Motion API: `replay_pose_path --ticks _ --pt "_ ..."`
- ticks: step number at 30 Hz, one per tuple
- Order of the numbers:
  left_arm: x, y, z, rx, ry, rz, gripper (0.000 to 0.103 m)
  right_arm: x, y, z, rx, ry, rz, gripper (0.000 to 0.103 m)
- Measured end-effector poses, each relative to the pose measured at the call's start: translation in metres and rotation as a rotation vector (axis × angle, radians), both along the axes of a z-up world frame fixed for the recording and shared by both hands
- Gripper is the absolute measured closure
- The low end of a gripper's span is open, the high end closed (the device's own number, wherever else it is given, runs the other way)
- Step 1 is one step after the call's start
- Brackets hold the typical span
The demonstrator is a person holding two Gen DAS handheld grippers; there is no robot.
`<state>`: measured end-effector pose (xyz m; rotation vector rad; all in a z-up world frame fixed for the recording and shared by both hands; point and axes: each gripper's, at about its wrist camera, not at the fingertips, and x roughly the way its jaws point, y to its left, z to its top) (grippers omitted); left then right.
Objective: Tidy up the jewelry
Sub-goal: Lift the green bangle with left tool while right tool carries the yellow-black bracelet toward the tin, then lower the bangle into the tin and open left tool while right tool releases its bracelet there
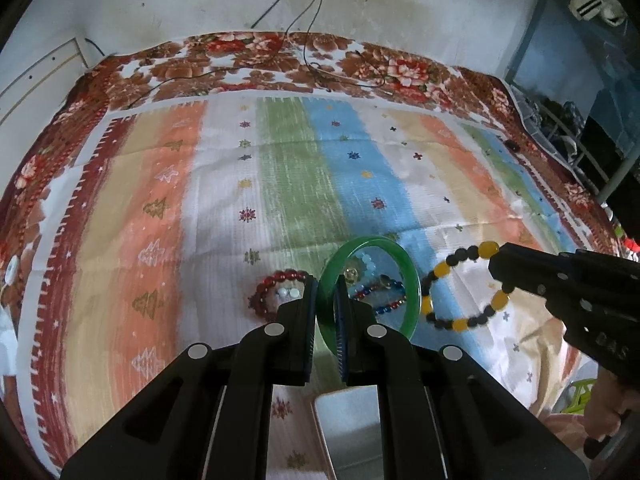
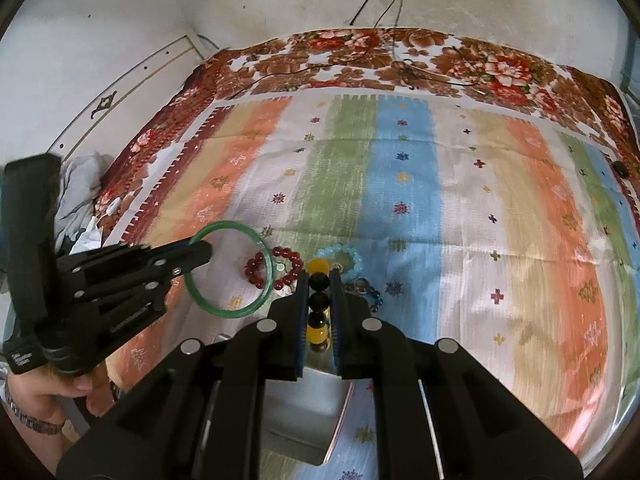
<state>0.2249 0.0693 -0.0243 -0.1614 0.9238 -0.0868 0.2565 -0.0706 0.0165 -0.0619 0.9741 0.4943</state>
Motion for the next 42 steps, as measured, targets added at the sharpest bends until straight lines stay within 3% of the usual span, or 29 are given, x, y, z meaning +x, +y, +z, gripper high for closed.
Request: replay_pose_path --ticks 13,19,42 --pt "-0.049 -0.008 0.011 -0.017 -0.04 -0.016 0.094 -0.05 -0.017 0.016 0.058 -0.015 0.014 0.092" --pt "-0.071 -0.02 0.01 -0.003 -0.04 -0.044 0.094 -0.074 -0.026 0.009 0.055 0.0 0.022 0.092" --pt "-0.08 -0.04 -0.002 0.04 -0.004 -0.107 0.092 -0.074 -0.026 -0.013 0.032 0.078 0.048 0.09"
